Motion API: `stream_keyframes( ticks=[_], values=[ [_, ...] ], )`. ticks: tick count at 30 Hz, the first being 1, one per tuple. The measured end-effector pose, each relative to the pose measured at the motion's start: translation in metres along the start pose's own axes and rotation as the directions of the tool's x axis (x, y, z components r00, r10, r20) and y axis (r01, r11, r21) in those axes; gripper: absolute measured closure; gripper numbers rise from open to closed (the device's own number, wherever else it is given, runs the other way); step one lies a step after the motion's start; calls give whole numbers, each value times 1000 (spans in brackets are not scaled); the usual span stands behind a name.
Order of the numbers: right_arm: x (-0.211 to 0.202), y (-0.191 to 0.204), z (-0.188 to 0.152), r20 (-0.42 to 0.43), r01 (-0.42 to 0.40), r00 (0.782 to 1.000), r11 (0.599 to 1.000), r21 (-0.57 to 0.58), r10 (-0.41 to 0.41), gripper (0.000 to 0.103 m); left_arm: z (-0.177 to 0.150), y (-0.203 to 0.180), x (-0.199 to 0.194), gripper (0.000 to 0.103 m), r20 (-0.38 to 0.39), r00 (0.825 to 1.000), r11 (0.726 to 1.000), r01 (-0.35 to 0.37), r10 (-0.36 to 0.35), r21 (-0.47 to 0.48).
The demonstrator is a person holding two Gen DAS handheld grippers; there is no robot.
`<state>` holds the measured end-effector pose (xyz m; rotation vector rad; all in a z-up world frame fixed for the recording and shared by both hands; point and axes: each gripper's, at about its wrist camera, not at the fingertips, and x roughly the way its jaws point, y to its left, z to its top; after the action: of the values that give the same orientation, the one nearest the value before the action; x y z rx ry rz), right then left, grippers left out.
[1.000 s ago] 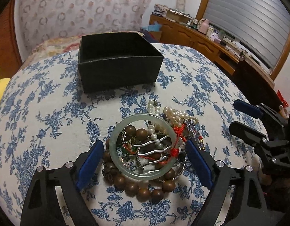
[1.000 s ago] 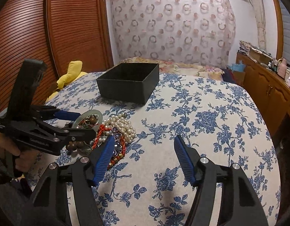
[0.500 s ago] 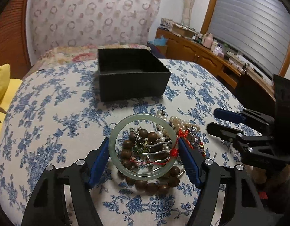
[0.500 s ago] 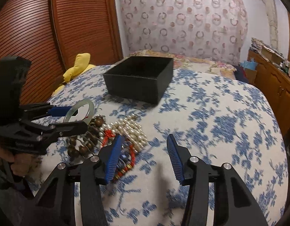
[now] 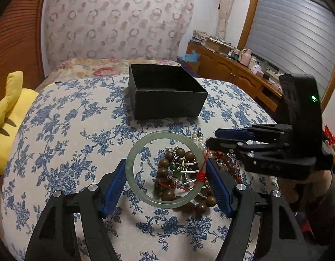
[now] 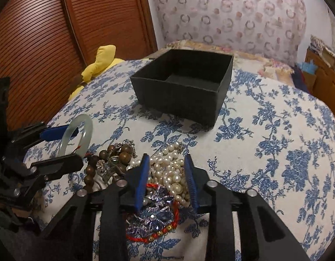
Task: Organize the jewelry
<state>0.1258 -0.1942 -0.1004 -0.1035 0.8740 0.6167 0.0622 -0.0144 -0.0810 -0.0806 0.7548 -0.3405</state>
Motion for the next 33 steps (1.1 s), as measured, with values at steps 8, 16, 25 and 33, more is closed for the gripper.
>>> stream_keyframes(
  ticks=[8,16,25,33],
  values=[
    [-18,-6,4,20,-26,999,1000,0,26,92,-2,-1,-1,34,1,1000,1000,3,-2,-1],
    [-58,-7,17,127,-2,992,999,-34,6,96,2,-3,-6,34,14,1000,1000,-1,1,2],
    [-95,-3,38,228,30,974,997,-72,-12,96,16,-5,-11,34,35,999,1000,-11,10,19],
    [-125,-2,63,307,64,951,993,-98,-31,96,33,-4,-10,34,53,998,999,-18,16,31]
  ],
)
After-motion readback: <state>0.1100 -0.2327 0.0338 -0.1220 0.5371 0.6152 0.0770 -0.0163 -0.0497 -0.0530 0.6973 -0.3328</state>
